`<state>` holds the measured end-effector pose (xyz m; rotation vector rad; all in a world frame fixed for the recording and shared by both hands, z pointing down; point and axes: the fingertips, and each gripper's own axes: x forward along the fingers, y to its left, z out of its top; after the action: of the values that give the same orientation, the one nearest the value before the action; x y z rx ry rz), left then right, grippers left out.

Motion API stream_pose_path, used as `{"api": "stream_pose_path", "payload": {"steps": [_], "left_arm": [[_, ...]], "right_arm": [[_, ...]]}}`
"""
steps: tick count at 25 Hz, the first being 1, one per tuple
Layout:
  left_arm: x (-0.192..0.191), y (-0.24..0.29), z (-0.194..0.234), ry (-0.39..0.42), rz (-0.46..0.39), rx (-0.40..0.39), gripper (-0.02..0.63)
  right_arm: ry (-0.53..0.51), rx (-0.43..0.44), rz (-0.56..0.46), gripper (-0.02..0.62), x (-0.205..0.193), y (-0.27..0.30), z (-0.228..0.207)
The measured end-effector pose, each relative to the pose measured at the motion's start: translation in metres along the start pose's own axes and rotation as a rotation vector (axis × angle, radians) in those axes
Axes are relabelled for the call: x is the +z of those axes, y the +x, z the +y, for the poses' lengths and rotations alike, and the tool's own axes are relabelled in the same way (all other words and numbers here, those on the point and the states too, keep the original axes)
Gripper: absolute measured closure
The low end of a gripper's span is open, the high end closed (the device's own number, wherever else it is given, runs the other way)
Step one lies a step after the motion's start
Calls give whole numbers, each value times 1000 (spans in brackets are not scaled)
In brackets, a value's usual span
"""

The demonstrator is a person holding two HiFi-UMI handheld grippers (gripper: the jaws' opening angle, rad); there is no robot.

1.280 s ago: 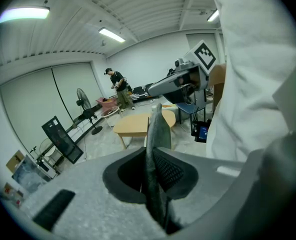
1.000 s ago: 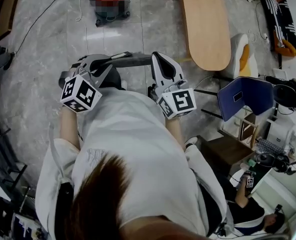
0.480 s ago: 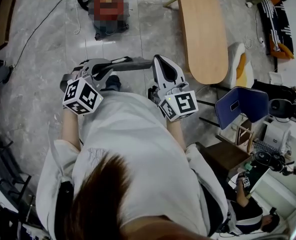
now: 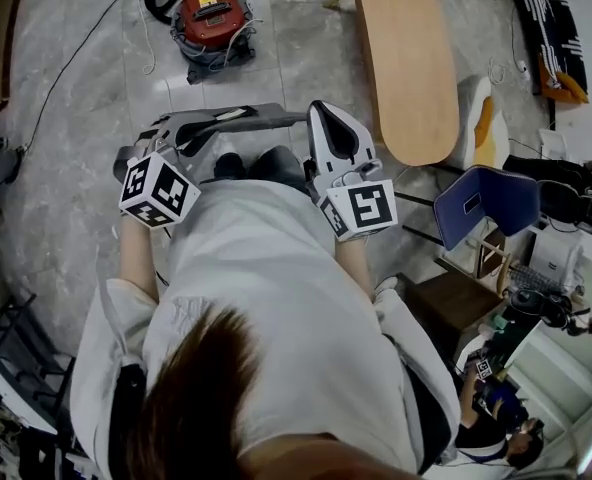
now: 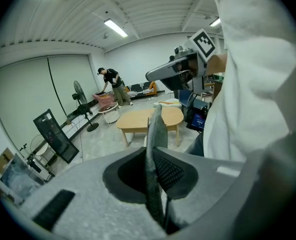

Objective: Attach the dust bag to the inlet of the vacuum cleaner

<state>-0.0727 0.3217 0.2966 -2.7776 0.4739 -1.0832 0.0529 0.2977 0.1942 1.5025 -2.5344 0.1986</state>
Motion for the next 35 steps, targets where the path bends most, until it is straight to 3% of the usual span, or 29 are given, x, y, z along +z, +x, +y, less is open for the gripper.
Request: {"api": "stream_pose_path", "payload": {"steps": [11, 25, 35], "left_arm": [[5, 36, 40, -54, 30, 5, 566], [57, 114, 111, -134, 76, 194, 566], [72, 141, 118, -143, 127, 191, 566]], "right_arm": [[21, 77, 14, 594, -7, 59, -41], [-23, 240, -18, 594, 14, 115, -154], [40, 226, -15, 594, 4, 115, -203]]}}
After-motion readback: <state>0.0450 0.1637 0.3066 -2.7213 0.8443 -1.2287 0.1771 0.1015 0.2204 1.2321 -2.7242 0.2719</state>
